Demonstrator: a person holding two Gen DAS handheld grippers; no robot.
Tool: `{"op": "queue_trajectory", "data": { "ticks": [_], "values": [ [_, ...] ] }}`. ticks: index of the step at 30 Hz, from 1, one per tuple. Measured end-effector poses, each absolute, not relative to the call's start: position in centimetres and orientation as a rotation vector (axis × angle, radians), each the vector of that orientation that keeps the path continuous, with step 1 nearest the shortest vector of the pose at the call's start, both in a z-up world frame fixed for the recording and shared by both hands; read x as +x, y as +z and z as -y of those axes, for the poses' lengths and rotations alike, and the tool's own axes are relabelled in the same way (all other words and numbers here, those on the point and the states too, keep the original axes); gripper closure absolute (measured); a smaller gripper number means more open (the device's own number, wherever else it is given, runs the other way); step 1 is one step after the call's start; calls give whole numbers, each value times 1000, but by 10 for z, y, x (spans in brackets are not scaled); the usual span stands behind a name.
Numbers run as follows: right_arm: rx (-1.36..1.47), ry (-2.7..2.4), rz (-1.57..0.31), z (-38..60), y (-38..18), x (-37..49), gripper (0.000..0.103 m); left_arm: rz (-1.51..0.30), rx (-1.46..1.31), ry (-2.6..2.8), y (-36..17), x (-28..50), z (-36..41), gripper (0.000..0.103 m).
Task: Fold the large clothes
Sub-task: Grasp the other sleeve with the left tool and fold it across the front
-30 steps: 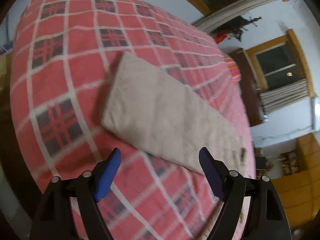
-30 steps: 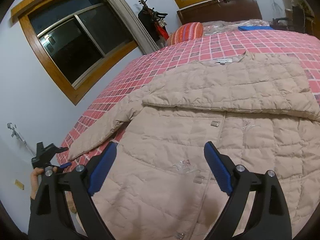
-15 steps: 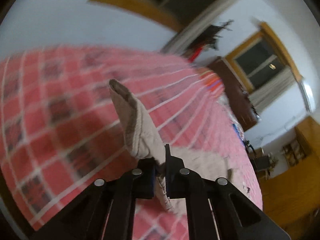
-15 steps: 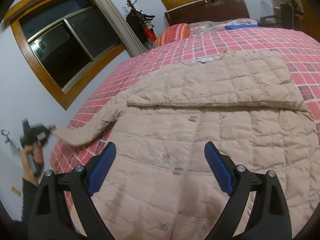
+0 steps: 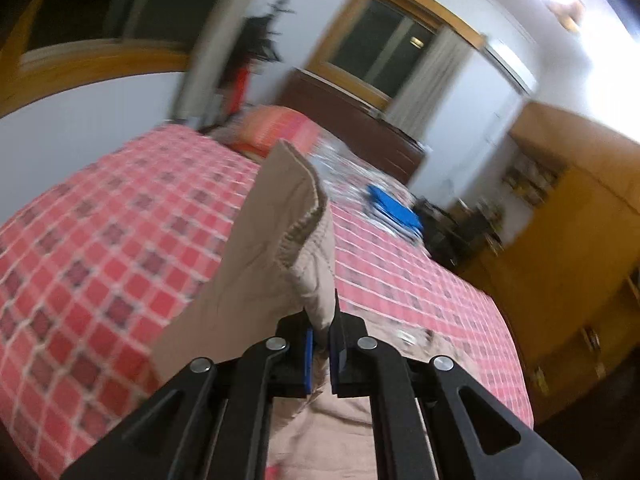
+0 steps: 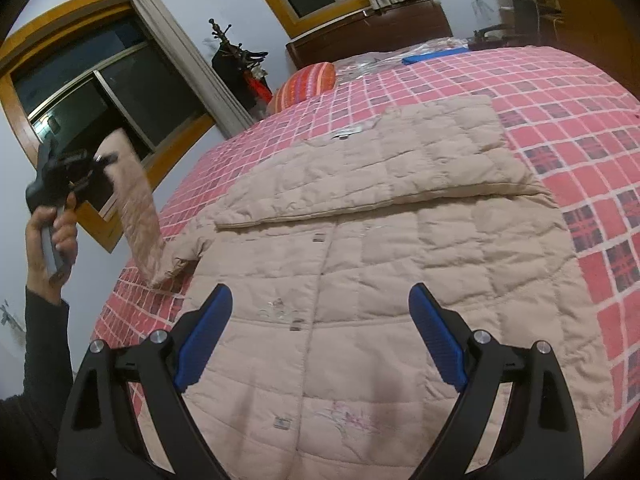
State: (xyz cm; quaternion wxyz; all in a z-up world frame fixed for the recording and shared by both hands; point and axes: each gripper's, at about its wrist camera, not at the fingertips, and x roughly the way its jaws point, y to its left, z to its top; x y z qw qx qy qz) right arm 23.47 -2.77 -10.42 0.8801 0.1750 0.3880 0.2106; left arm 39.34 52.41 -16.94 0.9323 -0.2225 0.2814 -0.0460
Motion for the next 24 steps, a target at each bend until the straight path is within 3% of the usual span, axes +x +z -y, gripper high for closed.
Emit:
{"op": "queue_trajectory", "data": {
  "ticks": [9,21,23,24],
  "values": [
    [403,432,-817,37,-113,237,13,-760,-315,-241,-218,451,-401,98],
    [405,431,-831,36,-113,243,13,-946,-217,-313,-302,480,-318,98],
    [407,431,-841,36,-114,245,13,-970,-179,-351,-310,479,-306,95],
    [407,430,-845,36,-113,247,13,-968,-166,-360,-310,477,-302,87]
  ]
}}
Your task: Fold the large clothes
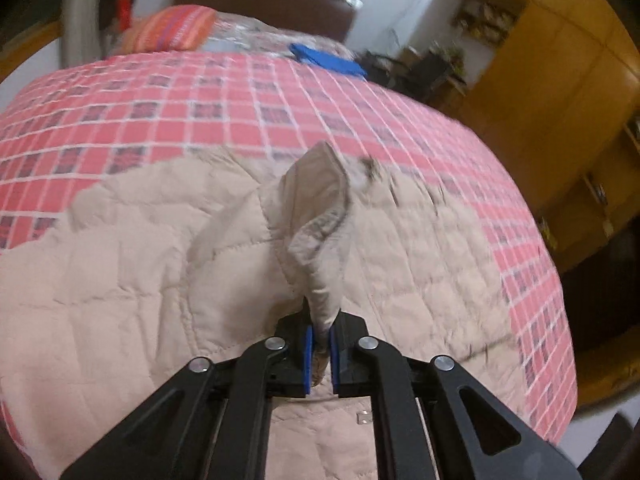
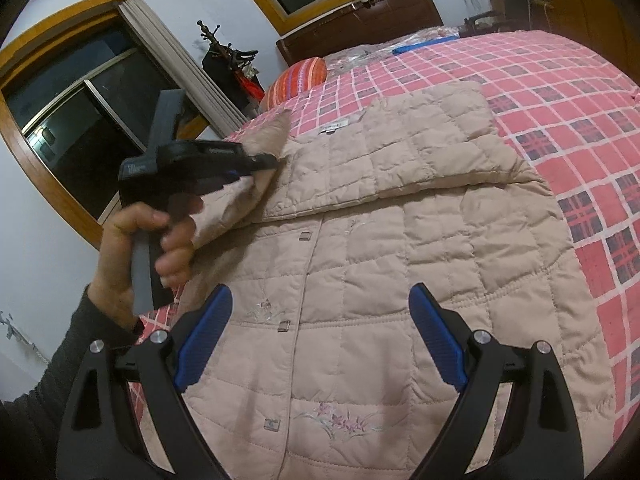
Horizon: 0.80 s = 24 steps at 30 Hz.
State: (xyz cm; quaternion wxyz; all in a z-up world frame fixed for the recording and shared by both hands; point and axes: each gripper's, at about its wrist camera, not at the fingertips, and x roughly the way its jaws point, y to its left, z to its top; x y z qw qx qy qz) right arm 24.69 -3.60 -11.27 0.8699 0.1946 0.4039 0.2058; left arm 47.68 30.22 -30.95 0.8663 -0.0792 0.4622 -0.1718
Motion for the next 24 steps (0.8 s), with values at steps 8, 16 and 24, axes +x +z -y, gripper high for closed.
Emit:
{"op": "queue_trajectory", "data": {
  "ticks": [8,16,24],
  "values": [
    [638,527,-921,56,-104,312,13,-789,-243,-437,-254,428,-365,25],
    [844,670,-1224,12,-151,453,45,-711,-463,-263,-263,387,-500,19],
    [793,667,-1343,-36,-171,503,56,-730,-670,-191,-305,380,-573,19]
  ]
}}
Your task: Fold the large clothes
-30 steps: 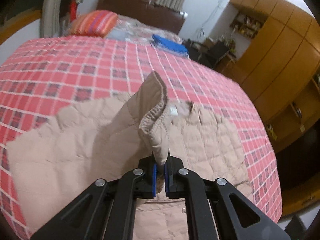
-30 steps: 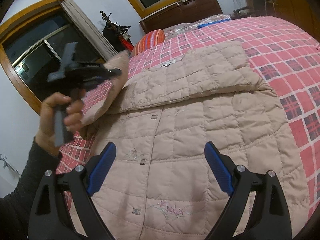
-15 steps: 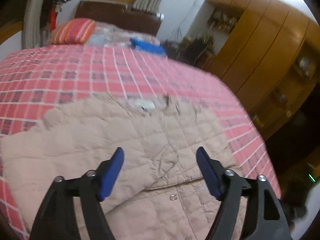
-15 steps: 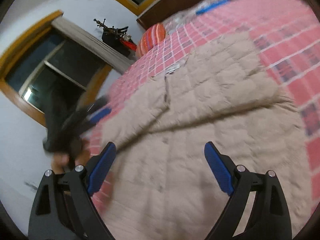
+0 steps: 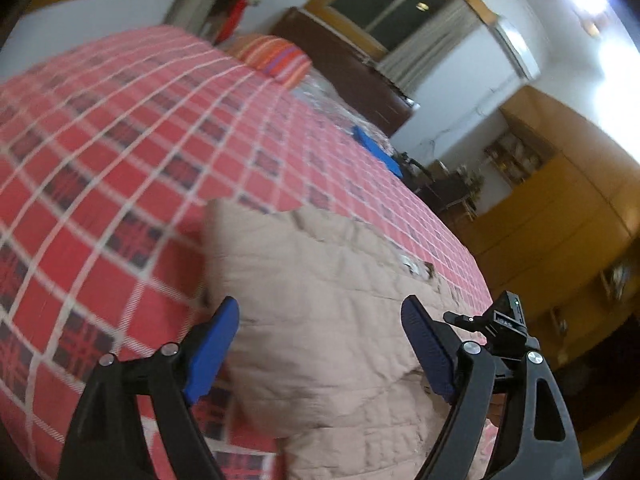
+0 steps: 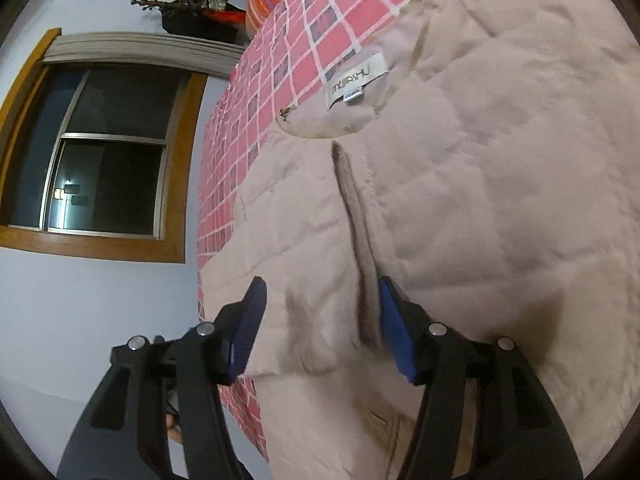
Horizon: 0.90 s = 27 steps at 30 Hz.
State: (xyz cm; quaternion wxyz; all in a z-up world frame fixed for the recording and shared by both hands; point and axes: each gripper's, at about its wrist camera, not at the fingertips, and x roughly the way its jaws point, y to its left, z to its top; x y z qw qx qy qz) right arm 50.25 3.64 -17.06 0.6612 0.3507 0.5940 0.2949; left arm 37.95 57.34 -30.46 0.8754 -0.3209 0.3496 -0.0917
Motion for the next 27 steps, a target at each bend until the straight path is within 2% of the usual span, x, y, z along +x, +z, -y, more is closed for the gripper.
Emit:
{"op": "queue_trajectory", "data": {
  "ticks": [1,2,3,4,12,16,21,27],
  "values": [
    [785,674,-1350,-39,-170,504,70,-732,-681,-187,-308,380,-577,19],
    [769,672,-1348,-41,-168,506,78,-733,-686,-185,-311,380,-579,19],
    [736,668,-1331,-42,-161,507,93,-737,-687,-187,-312,381,-581,19],
    [721,671,-1323,-40,-155,510,96,-737,-683,-189,-313,382,-579,19],
    [619,586,-1114,15,-74,503,98,-725,-662,-250,-301,389,-557,19],
    [565,491,-976,74,-42,476,98,-736,-629,-302,-296,399,-534,19],
    [578,415,-996,120,-74,461,97,-774,-587,-384,-303,420,-503,19],
    [596,368,-1063,120,-133,462,97,-864,-554,-396,-330,448,-482,19]
  ]
}}
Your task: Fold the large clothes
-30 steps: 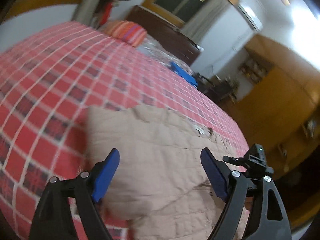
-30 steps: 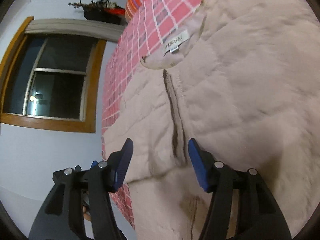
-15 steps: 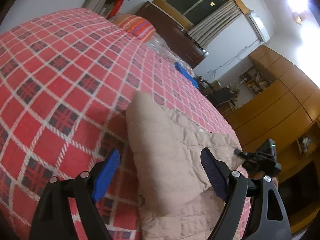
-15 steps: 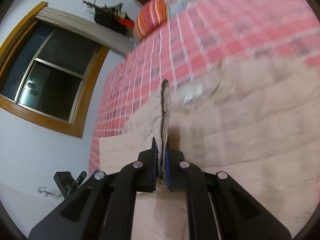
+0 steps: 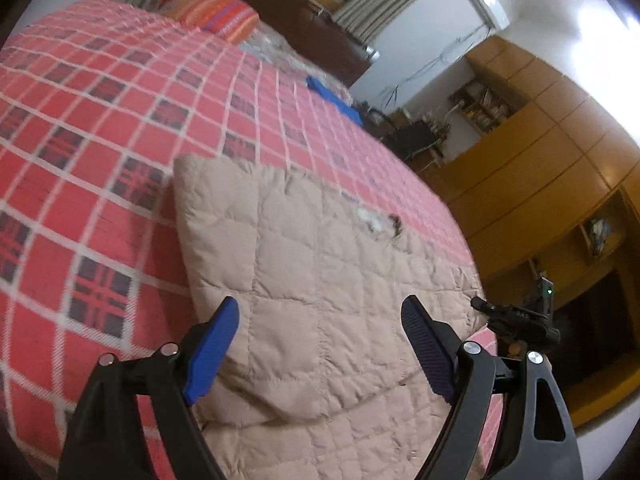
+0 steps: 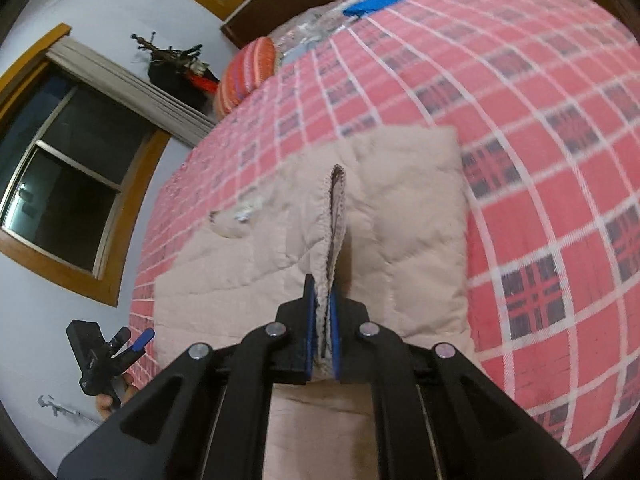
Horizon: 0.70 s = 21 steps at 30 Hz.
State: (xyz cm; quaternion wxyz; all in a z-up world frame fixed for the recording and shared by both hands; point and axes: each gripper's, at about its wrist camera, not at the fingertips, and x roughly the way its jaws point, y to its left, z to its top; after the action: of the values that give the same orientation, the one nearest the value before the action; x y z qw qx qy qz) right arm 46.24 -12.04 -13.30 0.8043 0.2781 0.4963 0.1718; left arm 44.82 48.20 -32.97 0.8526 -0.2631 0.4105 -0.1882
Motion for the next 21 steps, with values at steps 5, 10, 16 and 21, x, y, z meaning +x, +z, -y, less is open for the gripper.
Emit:
{"op": "queue_trajectory", "data": {
  "ticks": [5,10,16,21],
  "values": [
    [542,311,-1102,121,-163,464,88,-921,-524,-385,-346,462,-478,19],
    [557,309,-1011,136,-136,460,81,-884,-500,-445,-317,465,-481,19],
    [500,366,-1046,109,-142,487,81,-942,-595,-450,-325,518,-487,19],
    [457,329,-1133,98,-171,501,94,-1035,-556,-393,-351,539,-478,19]
  ]
}}
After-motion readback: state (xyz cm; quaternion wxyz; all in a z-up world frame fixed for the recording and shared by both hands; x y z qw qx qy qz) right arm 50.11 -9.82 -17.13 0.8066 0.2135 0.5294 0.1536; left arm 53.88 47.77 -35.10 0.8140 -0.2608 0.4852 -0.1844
